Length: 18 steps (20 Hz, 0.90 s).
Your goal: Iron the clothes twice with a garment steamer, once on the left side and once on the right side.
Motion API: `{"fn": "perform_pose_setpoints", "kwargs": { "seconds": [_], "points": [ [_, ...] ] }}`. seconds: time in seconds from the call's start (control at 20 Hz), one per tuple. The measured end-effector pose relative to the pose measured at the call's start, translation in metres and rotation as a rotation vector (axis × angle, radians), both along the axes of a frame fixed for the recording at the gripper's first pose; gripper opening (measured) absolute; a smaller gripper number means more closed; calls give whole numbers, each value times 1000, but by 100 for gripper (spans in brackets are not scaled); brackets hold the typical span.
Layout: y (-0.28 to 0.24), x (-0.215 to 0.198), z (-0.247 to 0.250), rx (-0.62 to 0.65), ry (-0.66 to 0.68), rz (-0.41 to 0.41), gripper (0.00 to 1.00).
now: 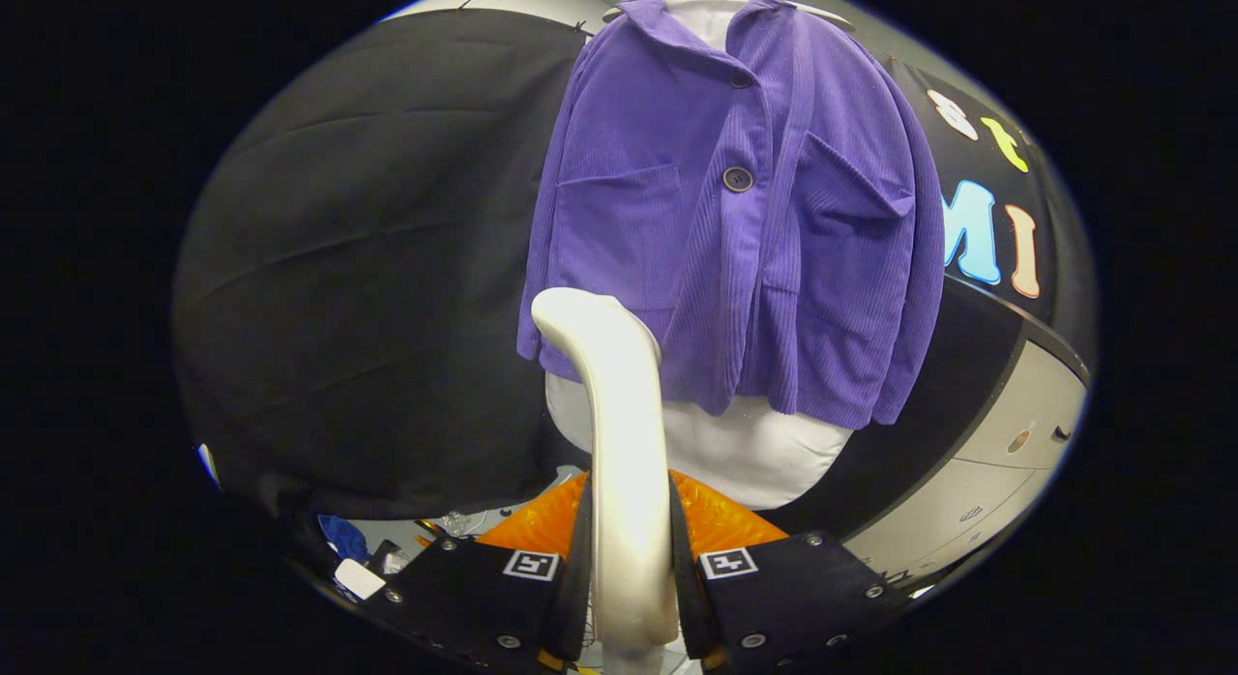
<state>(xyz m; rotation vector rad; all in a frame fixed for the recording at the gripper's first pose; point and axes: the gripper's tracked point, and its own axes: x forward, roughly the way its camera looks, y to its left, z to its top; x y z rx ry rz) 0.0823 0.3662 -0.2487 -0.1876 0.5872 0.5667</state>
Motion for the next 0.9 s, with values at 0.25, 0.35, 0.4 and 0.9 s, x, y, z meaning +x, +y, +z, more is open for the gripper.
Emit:
{"fn": "perform_pose_setpoints", "kwargs": {
  "seconds": [0.25, 0.35, 0.4, 0.9],
  "points": [
    [-10, -18, -29, -42, 62, -2, 39],
    [-14, -25, -33, -49, 79, -10, 39],
    [-15, -26, -33, -45, 82, -14, 39],
    [-55, -68, 64, 89, -8, -55, 39]
  ]
}}
